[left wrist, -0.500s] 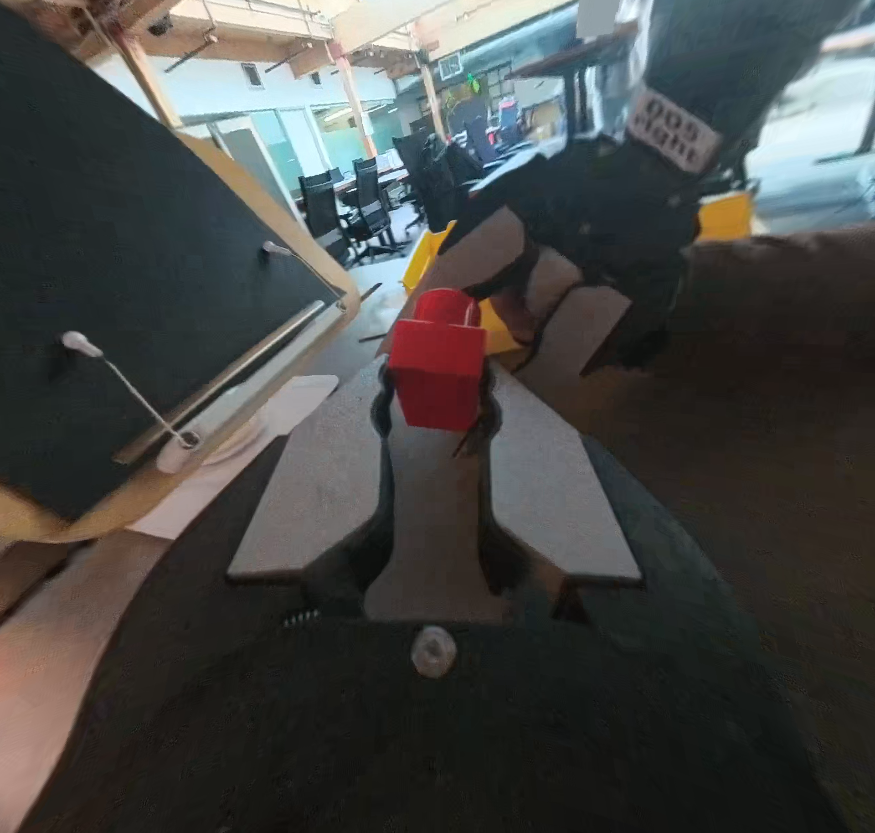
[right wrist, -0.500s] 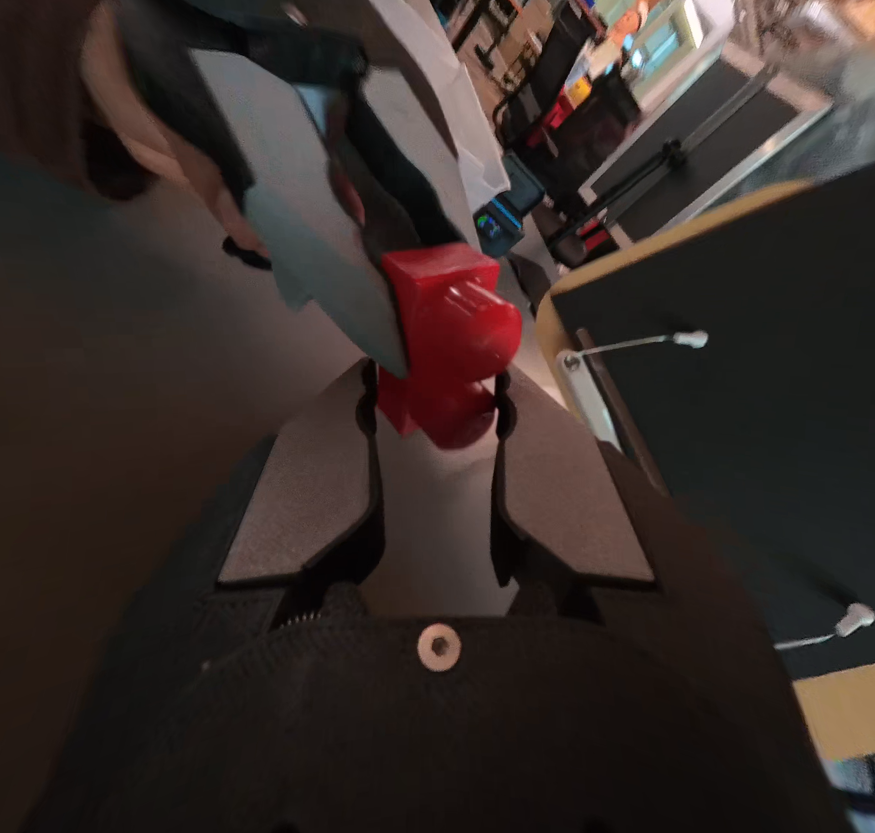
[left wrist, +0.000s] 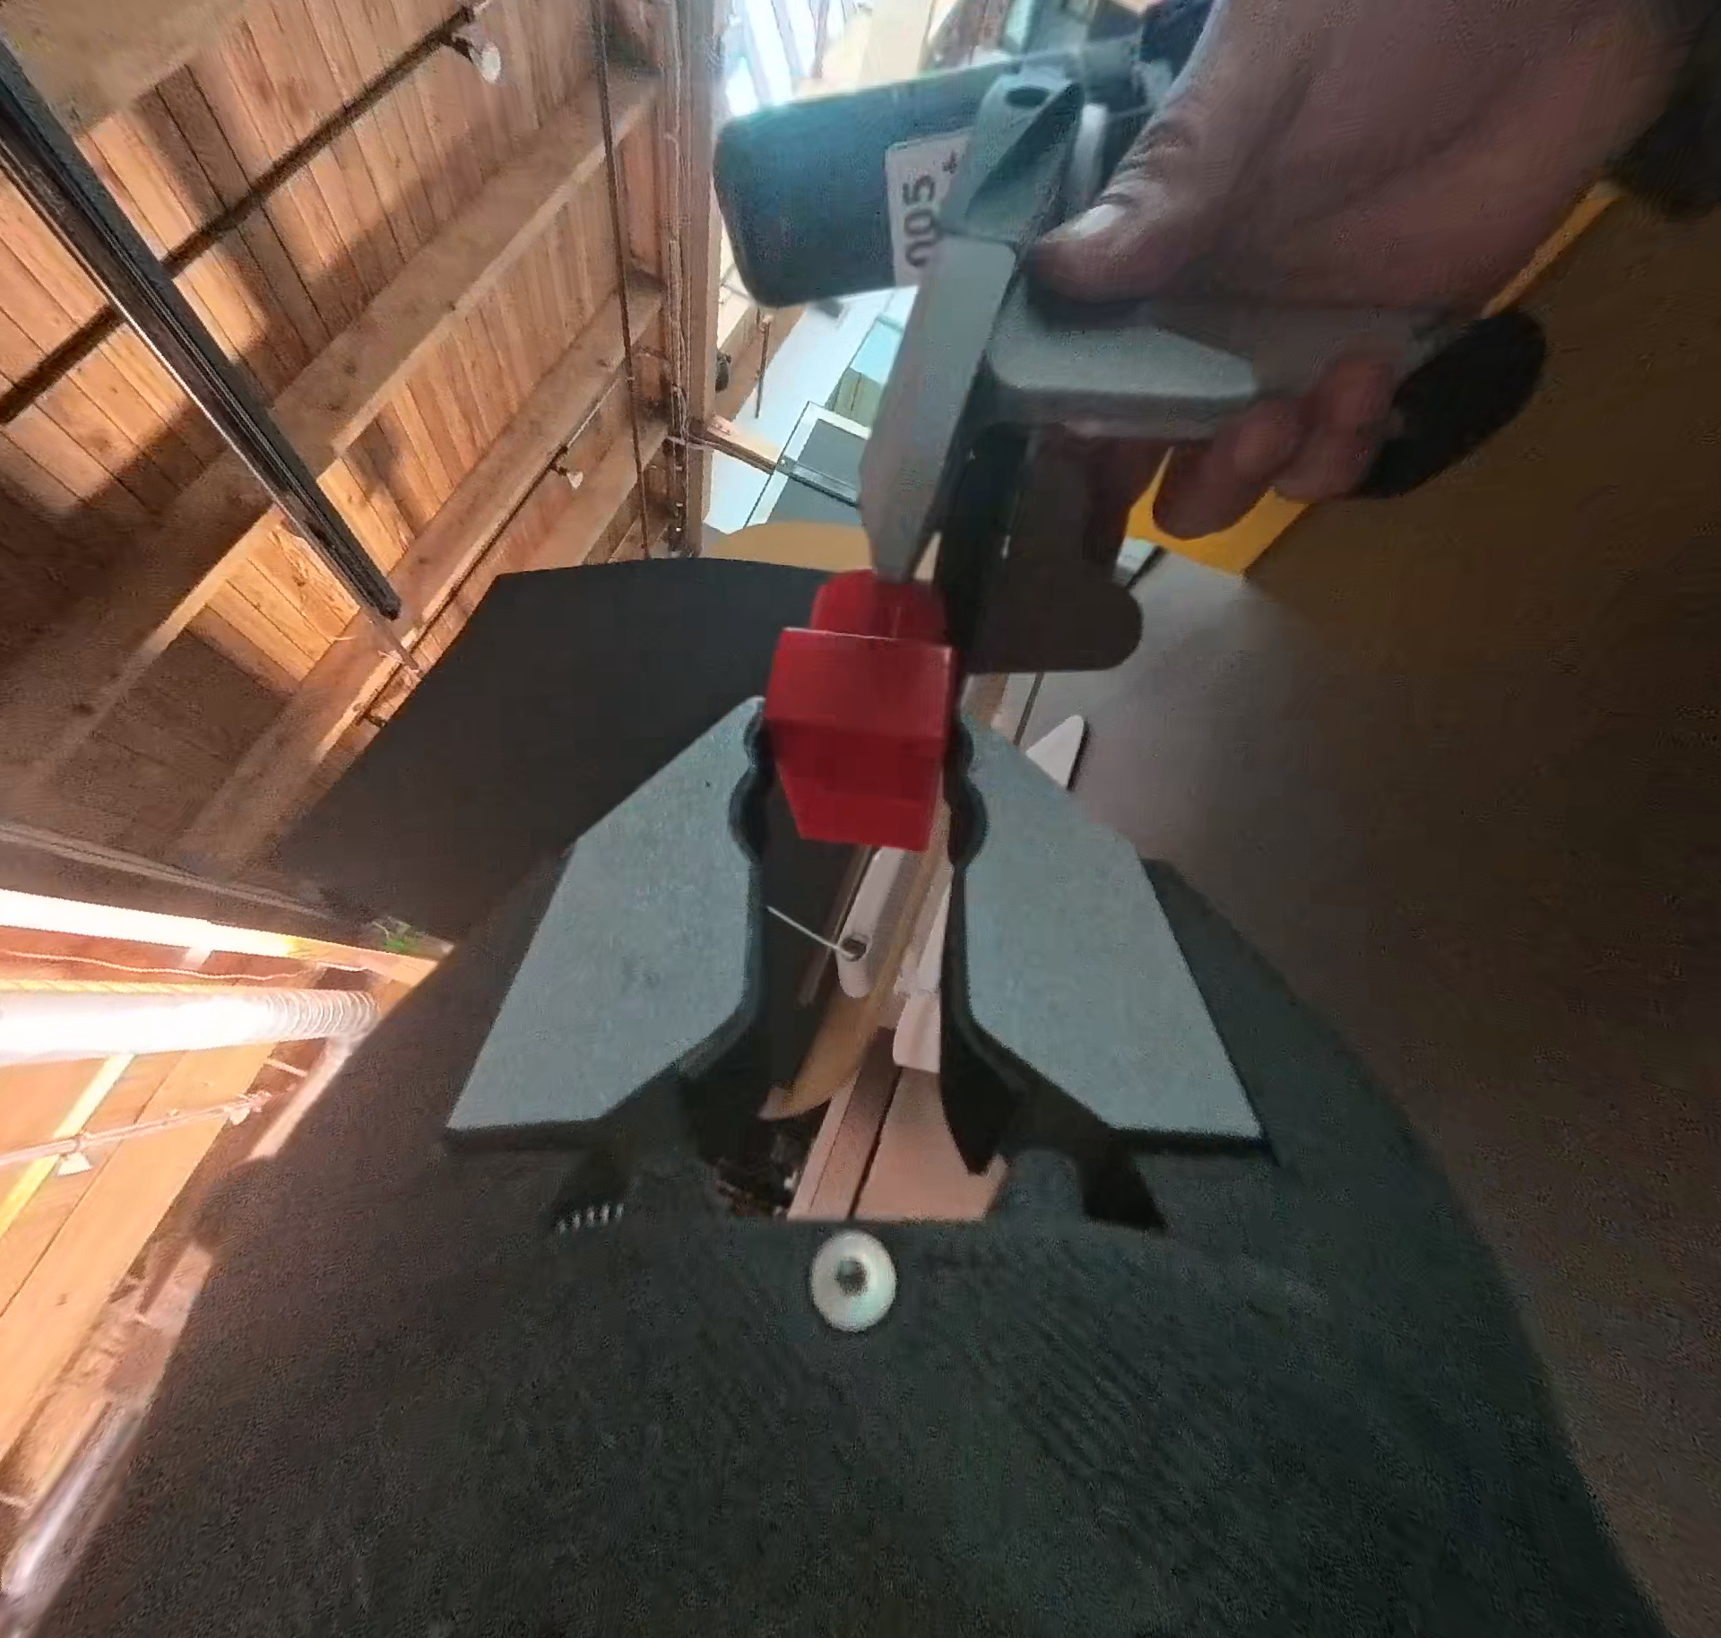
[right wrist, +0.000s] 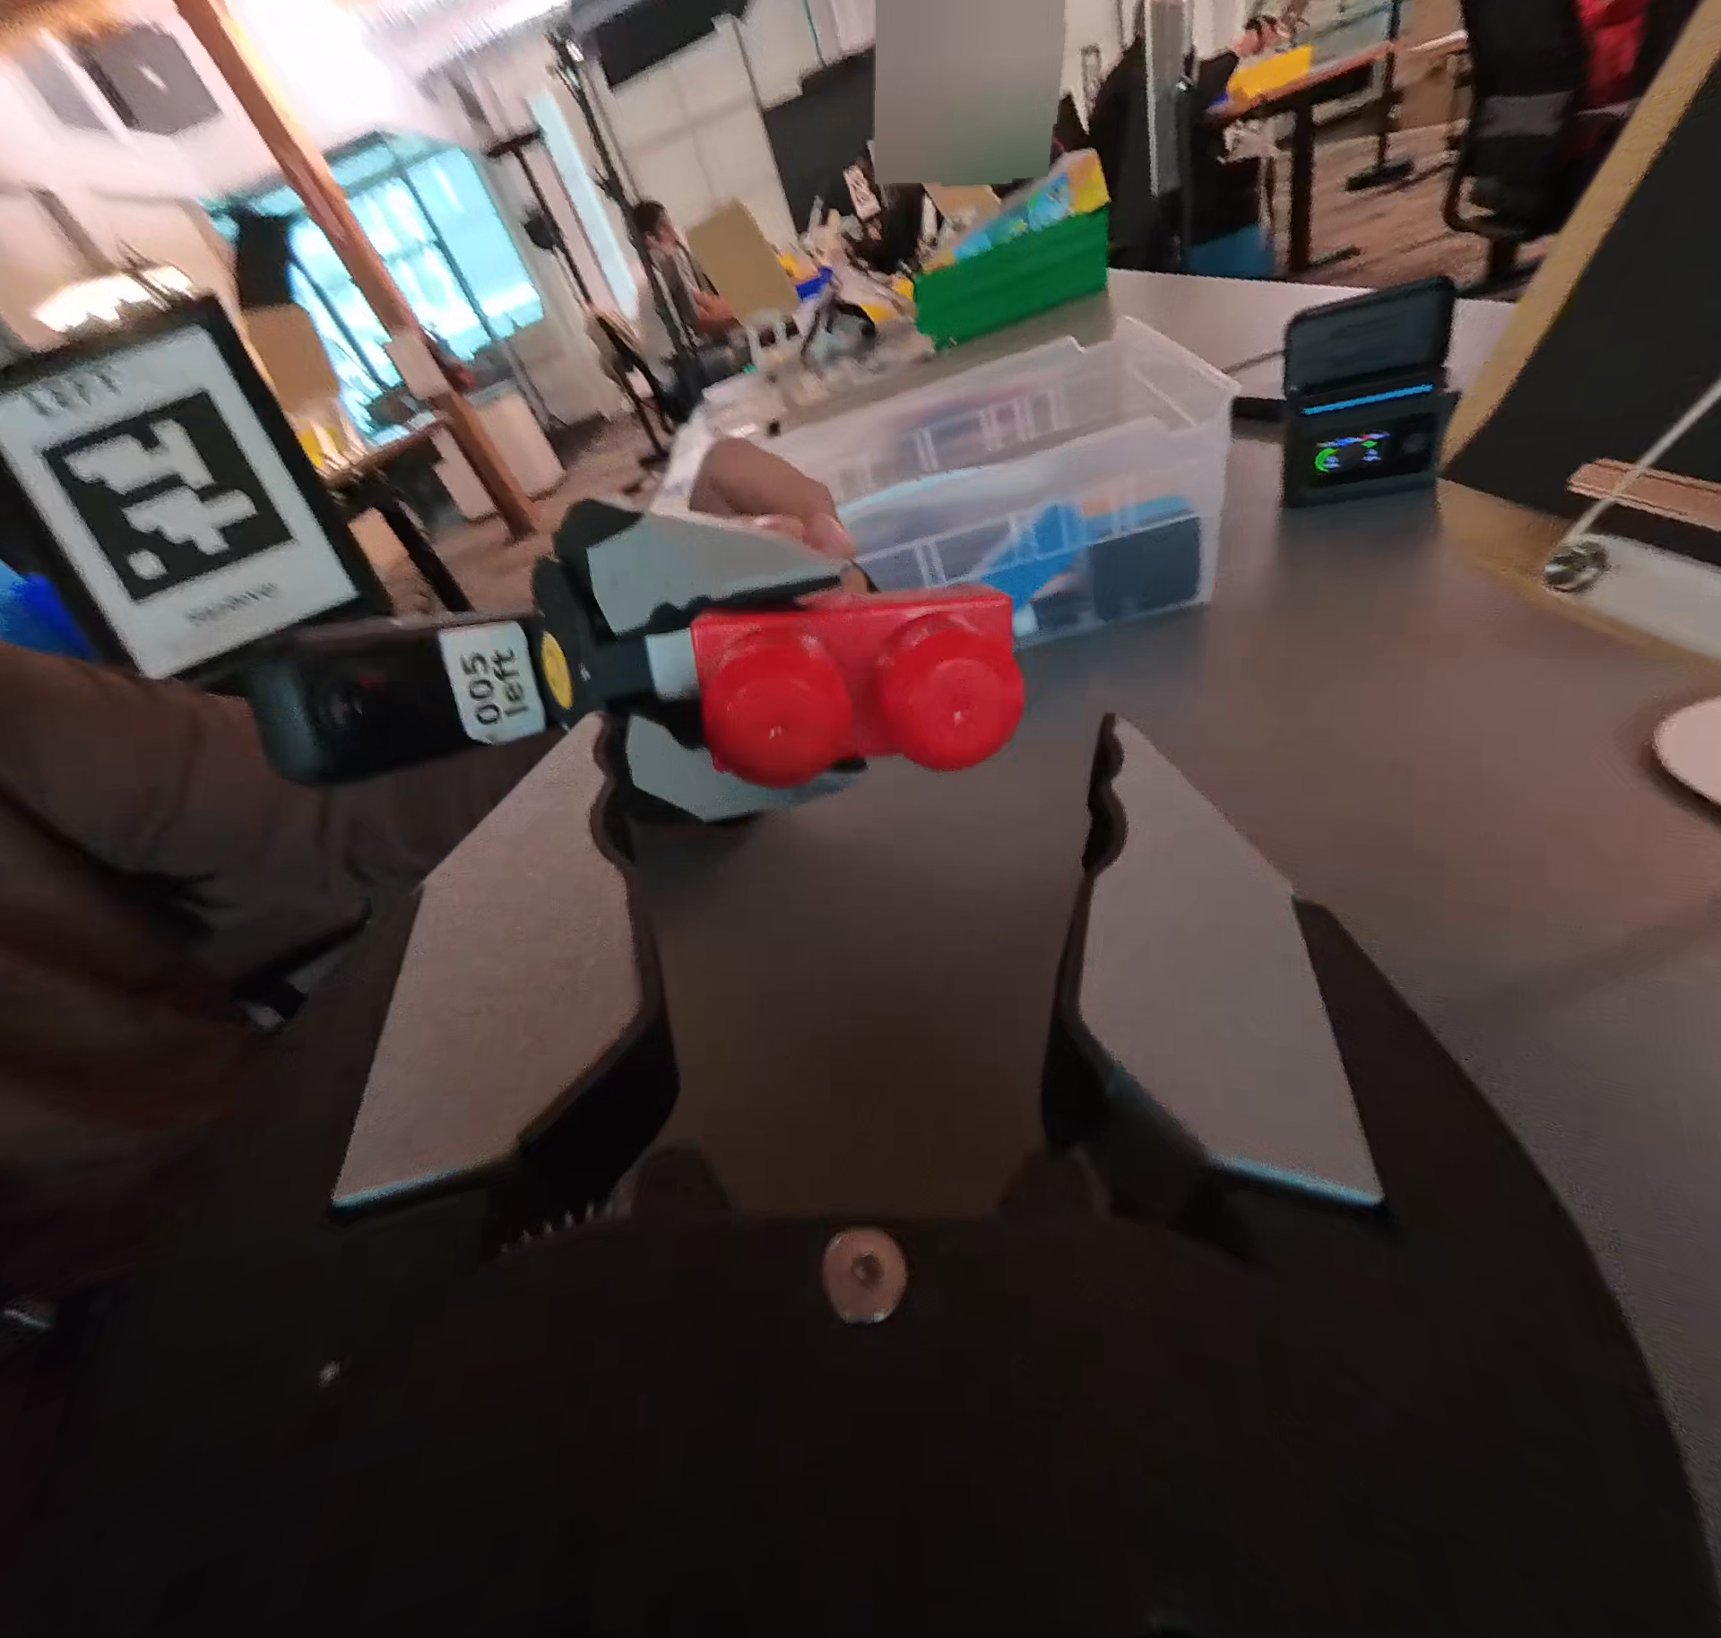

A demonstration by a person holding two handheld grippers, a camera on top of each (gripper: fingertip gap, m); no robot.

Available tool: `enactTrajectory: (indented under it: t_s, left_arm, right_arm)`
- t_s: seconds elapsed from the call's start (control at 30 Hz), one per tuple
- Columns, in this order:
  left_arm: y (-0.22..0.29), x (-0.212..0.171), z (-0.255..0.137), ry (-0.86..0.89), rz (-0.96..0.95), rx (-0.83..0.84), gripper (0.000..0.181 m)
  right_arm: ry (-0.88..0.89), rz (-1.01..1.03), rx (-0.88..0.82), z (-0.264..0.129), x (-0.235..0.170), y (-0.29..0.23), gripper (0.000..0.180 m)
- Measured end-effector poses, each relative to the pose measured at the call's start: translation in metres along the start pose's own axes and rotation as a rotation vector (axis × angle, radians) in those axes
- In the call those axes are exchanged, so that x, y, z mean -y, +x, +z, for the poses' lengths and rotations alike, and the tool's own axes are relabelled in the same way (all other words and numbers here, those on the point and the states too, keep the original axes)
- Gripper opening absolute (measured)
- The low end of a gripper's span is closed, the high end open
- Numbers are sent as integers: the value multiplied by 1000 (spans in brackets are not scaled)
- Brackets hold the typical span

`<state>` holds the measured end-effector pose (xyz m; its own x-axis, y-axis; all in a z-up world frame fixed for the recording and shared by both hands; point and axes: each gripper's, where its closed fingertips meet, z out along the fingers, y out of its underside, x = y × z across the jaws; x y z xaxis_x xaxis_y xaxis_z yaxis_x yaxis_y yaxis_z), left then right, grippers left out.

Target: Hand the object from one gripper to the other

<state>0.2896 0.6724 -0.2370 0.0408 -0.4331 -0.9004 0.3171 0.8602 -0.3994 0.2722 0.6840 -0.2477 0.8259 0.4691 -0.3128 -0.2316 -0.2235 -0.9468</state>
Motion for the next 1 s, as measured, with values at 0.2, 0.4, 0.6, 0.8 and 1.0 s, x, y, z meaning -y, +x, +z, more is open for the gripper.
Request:
enactTrajectory:
  t_s: [0.2,0.4,0.6,0.8,1.0]
  left_arm:
    - [10,7,3,22,-26,-20,33]
    - [30,-12,3,-52,-177,-168,36]
    - [30,-62,7,-249,-720,-242,43]
    - [39,-38,10,-188,-1371,-456,73]
    - [71,-32,11,-287,-1464,-626,81]
  right_arm:
    - [-47,-63,-19,10,-10,-2,72]
    - [-157,-125,-144,-1,-18,16,71]
    - [-410,-433,-505,-24,-35,59,71]
    - [-685,-733,-575,-11,-66,58,71]
    - [-682,-873,-593,10,-63,44,72]
